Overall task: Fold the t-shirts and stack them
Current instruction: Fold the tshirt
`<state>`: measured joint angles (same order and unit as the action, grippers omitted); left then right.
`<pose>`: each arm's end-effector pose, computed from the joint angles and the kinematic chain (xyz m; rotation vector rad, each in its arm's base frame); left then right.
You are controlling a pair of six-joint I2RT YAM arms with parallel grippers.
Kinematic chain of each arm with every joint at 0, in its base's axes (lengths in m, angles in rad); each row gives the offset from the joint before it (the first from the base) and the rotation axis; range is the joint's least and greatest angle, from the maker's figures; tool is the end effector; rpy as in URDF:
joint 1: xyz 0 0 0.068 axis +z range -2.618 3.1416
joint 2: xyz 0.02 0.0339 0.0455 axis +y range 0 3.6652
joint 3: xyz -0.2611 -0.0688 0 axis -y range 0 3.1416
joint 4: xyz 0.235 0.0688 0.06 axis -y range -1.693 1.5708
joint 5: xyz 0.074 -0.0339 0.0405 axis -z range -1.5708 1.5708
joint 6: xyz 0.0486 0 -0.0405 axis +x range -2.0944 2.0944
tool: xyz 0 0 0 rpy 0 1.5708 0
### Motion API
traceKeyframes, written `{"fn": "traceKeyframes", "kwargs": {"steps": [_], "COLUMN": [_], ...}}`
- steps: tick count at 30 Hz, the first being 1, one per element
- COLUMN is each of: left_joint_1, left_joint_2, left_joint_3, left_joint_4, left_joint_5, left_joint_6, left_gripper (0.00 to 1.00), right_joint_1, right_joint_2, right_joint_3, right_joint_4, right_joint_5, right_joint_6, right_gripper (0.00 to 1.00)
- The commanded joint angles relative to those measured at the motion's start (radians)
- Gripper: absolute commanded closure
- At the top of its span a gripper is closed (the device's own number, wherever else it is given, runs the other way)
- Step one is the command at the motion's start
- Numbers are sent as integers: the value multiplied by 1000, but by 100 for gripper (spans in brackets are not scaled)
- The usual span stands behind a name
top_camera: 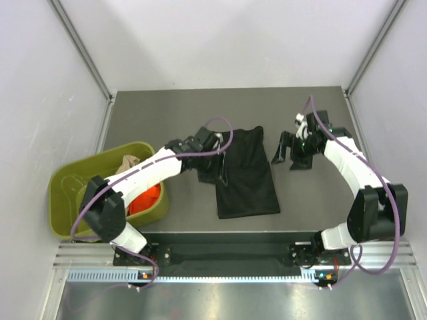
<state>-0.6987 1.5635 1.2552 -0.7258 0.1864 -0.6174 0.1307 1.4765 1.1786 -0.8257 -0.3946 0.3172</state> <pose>0.2411 -0.2143 0.2558 0.1825 2.7468 -0.6663 0.2842 0.0562 0.2546 0.1300 2.7172 0.6669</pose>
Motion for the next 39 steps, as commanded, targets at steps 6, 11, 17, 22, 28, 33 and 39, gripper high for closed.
{"fn": "traceKeyframes", "kwargs": {"steps": [6,11,17,22,28,33,39], "left_joint_1": [-123,-136,-137,-137,-139,-139,-139], "left_joint_2": [-163,-100,-65,-45,-65,-63,-62], "left_joint_3": [-321,-359,-392,-402,-451,-459,-476], "left_joint_4": [178,196,249,255,279,272,276], "left_joint_5": [87,65,52,48,22,-1,2], "left_joint_6": [-358,-412,-488,-518,-571,-564,-559], "left_gripper": [45,44,44,41,41,42,42], "right_joint_1": [6,6,9,9,30,75,96], "right_joint_2": [-272,-285,-248,-237,-228,-180,-182], "right_joint_3": [-407,-516,-553,-617,-646,-655,-655], "right_joint_4": [36,83,149,249,313,359,362], "right_joint_5": [-38,-62,-88,-96,-49,-27,-3], "right_joint_6": [45,56,88,108,120,123,126], "right_gripper": [21,28,37,40,46,49,54]}}
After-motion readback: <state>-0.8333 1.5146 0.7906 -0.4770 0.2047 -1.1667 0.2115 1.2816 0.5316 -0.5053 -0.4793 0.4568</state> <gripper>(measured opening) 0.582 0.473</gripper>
